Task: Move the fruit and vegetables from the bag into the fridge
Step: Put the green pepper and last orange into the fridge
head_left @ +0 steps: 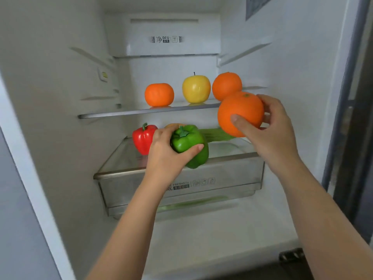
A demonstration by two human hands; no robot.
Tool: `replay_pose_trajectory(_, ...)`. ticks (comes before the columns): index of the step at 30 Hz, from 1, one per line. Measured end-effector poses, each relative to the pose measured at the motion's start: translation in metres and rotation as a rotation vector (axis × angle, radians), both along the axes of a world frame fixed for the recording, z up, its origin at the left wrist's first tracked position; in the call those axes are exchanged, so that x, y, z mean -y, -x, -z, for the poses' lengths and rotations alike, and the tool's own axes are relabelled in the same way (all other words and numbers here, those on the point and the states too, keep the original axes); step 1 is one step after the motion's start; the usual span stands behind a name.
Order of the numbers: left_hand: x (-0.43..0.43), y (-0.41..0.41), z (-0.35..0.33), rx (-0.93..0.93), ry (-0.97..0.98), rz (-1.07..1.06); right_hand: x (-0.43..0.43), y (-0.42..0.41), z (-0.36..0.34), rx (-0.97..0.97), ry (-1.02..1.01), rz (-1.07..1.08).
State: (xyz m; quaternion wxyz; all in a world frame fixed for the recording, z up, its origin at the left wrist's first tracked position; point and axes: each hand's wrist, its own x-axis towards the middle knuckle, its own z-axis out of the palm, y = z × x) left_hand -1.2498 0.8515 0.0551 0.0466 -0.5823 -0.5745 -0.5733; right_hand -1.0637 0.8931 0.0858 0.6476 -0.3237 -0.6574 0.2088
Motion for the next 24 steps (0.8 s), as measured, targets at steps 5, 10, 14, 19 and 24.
replay_pose_trajectory(5, -0.035, 0.010, -0.013, -0.051, 0.042, 0.014, -0.034, -0.003, -0.031, 0.000, -0.052, 0.062)
replay_pose_trajectory(10, -0.058, 0.017, -0.019, -0.080, 0.104, 0.042, -0.065, 0.004, -0.058, 0.043, -0.026, 0.052)
replay_pose_trajectory(14, -0.070, 0.026, -0.018, -0.102, 0.157, 0.052, -0.085, 0.008, -0.070, 0.101, 0.007, 0.013)
replay_pose_trajectory(19, -0.078, 0.033, -0.019, -0.056, 0.188, 0.075, -0.111, 0.014, -0.081, 0.214, 0.028, -0.011)
replay_pose_trajectory(24, -0.086, 0.035, -0.017, -0.034, 0.189, 0.092, -0.134, 0.023, -0.086, 0.295, 0.052, -0.063)
